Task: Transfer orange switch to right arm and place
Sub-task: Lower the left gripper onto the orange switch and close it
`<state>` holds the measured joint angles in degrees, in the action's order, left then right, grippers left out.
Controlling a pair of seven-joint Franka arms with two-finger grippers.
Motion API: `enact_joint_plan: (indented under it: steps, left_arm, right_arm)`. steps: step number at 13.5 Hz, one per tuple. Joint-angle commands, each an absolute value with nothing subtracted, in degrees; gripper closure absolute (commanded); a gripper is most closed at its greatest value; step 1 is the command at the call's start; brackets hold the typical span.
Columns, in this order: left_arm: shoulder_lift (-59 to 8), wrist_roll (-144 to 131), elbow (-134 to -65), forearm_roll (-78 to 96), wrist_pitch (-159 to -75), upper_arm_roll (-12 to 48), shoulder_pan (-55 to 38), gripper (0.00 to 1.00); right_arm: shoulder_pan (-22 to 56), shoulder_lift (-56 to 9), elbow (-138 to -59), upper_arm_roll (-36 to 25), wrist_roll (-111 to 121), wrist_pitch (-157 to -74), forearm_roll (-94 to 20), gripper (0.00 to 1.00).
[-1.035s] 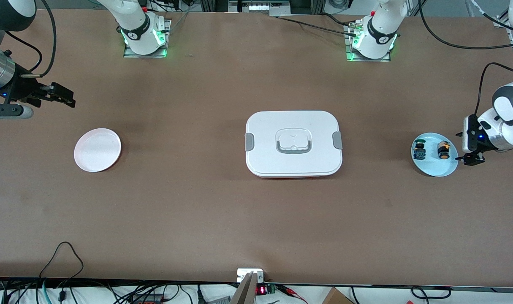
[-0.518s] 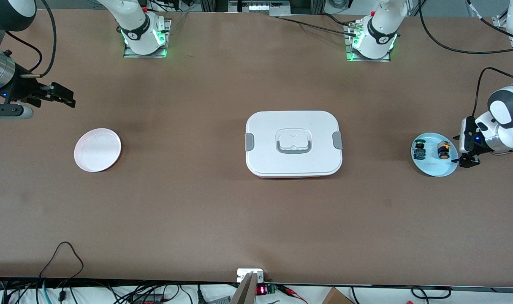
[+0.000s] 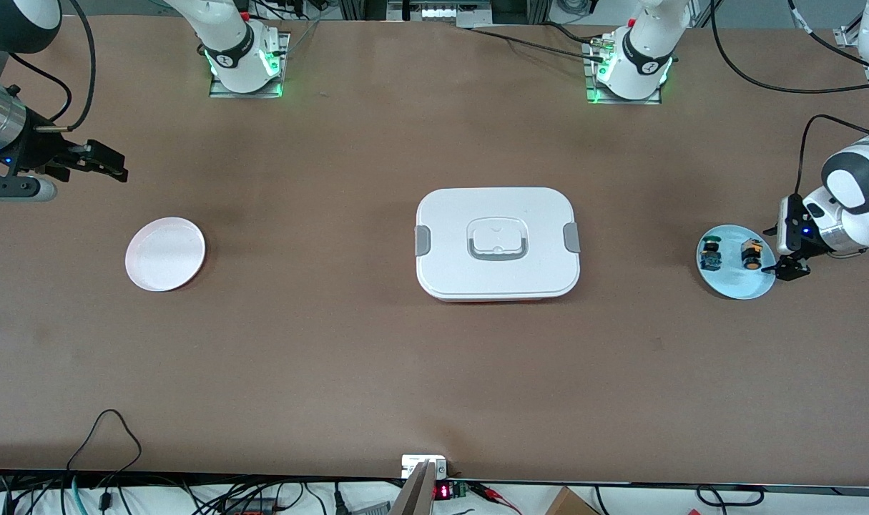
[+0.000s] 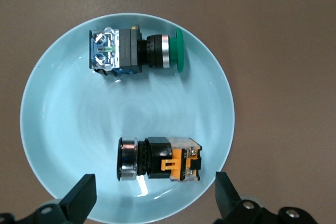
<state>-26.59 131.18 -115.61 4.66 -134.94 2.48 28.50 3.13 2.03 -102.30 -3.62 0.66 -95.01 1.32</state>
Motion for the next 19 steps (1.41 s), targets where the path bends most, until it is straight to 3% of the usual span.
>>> enact_joint_plan:
  steps: [1,19]
  left_arm:
    - [-26.19,133.50,-116.45,6.42,-135.70,3.25,29.27,0.01]
    - [-28.92,133.51,-117.16,7.21,-139.39,5.71,31.55,0.02]
  right_arm:
    - [2.99,1.58,-100.90,-3.43,1.14,-93.78,1.14,0.00]
    - [2.64,1.58,-98.61,-3.69,0.79,-94.31,0.44,0.00]
